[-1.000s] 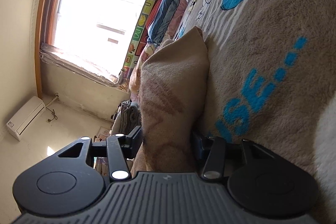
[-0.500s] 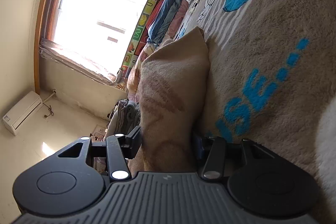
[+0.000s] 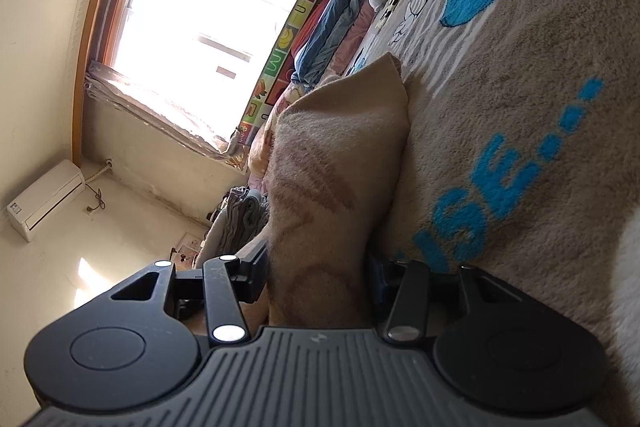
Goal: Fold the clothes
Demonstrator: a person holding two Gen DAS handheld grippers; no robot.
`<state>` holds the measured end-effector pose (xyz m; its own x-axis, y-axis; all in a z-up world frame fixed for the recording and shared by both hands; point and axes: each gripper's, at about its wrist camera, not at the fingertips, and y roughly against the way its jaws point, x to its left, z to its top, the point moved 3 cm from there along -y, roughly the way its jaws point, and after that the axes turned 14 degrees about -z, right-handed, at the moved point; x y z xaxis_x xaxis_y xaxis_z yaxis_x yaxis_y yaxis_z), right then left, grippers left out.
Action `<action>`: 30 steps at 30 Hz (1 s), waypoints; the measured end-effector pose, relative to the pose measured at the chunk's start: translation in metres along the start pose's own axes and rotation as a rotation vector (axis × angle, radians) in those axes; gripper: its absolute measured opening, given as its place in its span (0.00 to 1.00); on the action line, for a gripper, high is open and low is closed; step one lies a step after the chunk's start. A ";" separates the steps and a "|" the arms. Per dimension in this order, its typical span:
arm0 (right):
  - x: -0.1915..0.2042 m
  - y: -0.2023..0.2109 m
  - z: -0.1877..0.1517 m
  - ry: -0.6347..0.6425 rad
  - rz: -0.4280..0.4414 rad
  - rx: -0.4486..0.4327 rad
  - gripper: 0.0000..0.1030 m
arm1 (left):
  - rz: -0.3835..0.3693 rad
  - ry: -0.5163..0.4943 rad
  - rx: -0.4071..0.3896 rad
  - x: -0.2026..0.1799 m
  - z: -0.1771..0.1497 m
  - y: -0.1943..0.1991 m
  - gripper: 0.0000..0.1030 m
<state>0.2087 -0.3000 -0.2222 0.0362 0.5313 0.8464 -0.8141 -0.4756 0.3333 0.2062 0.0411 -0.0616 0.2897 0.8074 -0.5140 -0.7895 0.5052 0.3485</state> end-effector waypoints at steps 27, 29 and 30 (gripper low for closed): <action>-0.002 0.003 -0.003 0.013 0.015 -0.014 0.48 | 0.165 0.393 -0.294 0.149 -0.041 0.140 0.09; -0.003 0.003 -0.003 0.010 0.020 -0.015 0.48 | 0.218 0.340 -0.321 0.144 -0.035 0.148 0.06; -0.003 0.003 -0.003 0.008 0.023 -0.016 0.48 | 0.260 0.325 -0.304 0.145 -0.035 0.148 0.06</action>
<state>0.2046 -0.3013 -0.2250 0.0130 0.5263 0.8502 -0.8236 -0.4766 0.3076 0.1125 0.2227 -0.1120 -0.0823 0.7335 -0.6747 -0.9486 0.1499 0.2787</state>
